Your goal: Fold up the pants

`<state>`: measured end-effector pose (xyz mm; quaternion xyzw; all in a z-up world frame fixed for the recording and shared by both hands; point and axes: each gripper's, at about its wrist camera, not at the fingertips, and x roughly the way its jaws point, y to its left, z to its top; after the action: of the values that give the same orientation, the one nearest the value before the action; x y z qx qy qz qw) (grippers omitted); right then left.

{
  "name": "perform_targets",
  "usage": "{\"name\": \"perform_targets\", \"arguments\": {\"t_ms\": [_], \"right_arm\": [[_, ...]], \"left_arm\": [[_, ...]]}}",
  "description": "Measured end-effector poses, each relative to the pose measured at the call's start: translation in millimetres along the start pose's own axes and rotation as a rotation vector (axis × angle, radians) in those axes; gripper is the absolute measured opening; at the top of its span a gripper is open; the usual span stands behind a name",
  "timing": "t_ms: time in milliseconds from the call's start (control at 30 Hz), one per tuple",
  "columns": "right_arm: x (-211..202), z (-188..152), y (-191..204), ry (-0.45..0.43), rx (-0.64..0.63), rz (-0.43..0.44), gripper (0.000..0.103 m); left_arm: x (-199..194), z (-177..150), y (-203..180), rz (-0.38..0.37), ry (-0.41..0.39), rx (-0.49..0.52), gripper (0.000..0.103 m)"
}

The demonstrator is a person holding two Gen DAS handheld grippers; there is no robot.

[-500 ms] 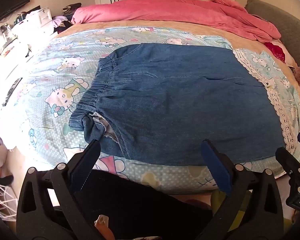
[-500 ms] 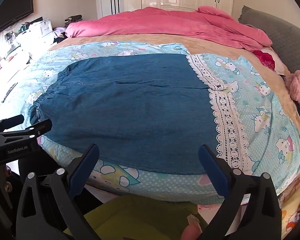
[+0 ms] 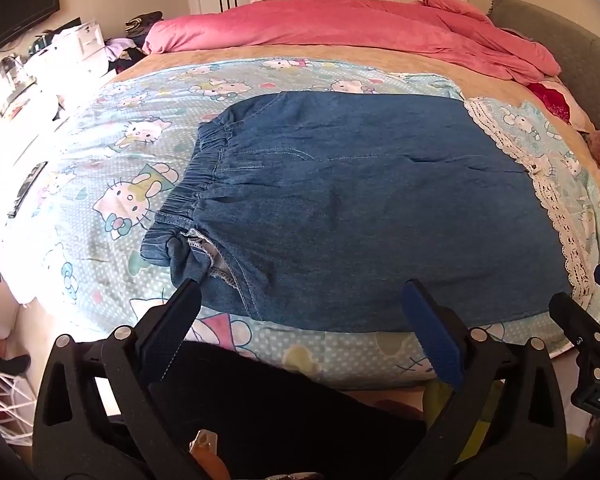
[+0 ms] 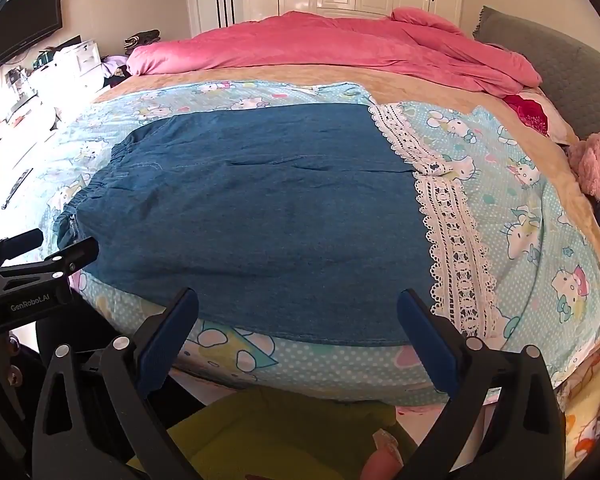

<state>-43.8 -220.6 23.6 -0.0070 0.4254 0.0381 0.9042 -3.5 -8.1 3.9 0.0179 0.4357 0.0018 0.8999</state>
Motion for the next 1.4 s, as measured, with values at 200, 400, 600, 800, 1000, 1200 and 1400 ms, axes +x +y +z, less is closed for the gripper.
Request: {"name": "perform_targets", "arguments": {"t_ms": [200, 400, 600, 800, 1000, 1200, 1400], "right_arm": [[4.5, -2.6, -2.5, 0.0, 0.004, 0.002, 0.099], [4.2, -2.7, -1.4, 0.001, 0.0, 0.0, 0.099], [4.5, -3.2, -1.3, 0.002, -0.001, 0.001, 0.099], [5.3, -3.8, -0.9, 0.004, -0.001, 0.002, 0.099], [5.3, -3.6, -1.9, 0.005, 0.003, -0.001, 0.099], [4.8, -3.2, -2.2, 0.004, 0.002, -0.001, 0.099], [5.0, -2.8, -2.1, 0.005, 0.003, -0.001, 0.099]], "left_arm": [[-0.9, 0.2, 0.3, 0.003, -0.002, 0.0, 0.094], [-2.6, 0.3, 1.9, 0.002, -0.004, -0.001, 0.094], [-2.9, 0.2, 2.9, 0.004, -0.003, 0.002, 0.094], [-2.8, -0.3, 3.7, 0.001, -0.003, 0.001, 0.094], [-3.3, -1.0, 4.5, -0.002, -0.004, -0.001, 0.094], [-3.9, -0.8, 3.8, 0.003, -0.005, 0.003, 0.094], [-6.0, 1.1, 3.2, 0.005, -0.008, 0.0, 0.094]]}}
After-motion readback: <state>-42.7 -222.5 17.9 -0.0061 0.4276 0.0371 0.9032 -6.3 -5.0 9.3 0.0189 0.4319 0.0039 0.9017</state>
